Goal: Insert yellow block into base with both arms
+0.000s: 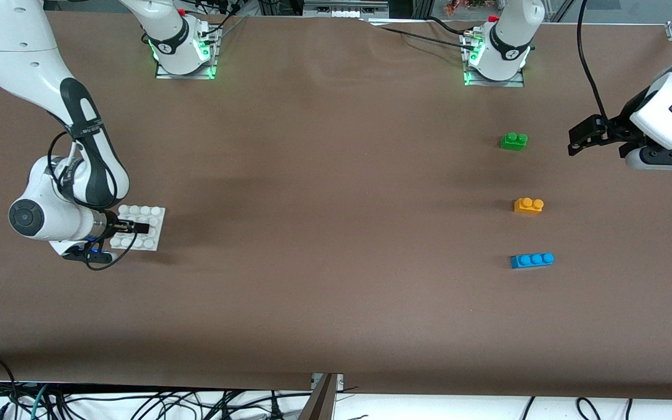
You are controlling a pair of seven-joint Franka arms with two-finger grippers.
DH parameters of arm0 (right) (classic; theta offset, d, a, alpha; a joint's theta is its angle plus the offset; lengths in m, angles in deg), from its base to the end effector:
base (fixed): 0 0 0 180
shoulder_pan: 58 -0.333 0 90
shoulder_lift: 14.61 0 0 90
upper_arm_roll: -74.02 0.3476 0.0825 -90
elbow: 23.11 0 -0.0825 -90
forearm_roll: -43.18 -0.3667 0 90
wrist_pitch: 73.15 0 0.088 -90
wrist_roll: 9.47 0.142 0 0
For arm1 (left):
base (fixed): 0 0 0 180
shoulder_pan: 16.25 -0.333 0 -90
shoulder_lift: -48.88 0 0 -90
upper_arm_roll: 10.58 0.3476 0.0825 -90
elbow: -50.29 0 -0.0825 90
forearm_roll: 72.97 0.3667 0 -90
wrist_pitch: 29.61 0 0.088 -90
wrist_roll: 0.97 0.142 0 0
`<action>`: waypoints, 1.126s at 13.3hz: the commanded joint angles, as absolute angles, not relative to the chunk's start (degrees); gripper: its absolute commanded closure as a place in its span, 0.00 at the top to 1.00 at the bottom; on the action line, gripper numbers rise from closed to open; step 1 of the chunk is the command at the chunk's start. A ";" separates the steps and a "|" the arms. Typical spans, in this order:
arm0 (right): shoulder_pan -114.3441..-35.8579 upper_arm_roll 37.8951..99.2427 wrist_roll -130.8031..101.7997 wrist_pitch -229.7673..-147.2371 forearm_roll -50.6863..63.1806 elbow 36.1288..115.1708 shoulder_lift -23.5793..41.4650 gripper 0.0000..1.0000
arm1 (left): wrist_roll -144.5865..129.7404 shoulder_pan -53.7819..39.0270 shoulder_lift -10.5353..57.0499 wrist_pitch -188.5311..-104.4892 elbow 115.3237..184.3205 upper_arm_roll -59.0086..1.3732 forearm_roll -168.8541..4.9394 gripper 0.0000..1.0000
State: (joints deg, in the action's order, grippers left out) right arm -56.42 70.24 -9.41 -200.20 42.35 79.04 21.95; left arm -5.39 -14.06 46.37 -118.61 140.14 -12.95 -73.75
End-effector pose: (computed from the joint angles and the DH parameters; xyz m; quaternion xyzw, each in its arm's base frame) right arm 0.6325 -0.0560 0.1859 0.9937 -0.0475 -0.1014 0.0102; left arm 0.5451 -0.0449 0.5971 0.9995 -0.0011 -0.0298 0.0054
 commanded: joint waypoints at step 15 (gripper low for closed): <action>-59.58 71.03 -9.91 -205.42 44.06 80.78 24.06 1.00 | -5.98 -14.05 46.86 -118.56 140.02 -13.04 -74.11 1.00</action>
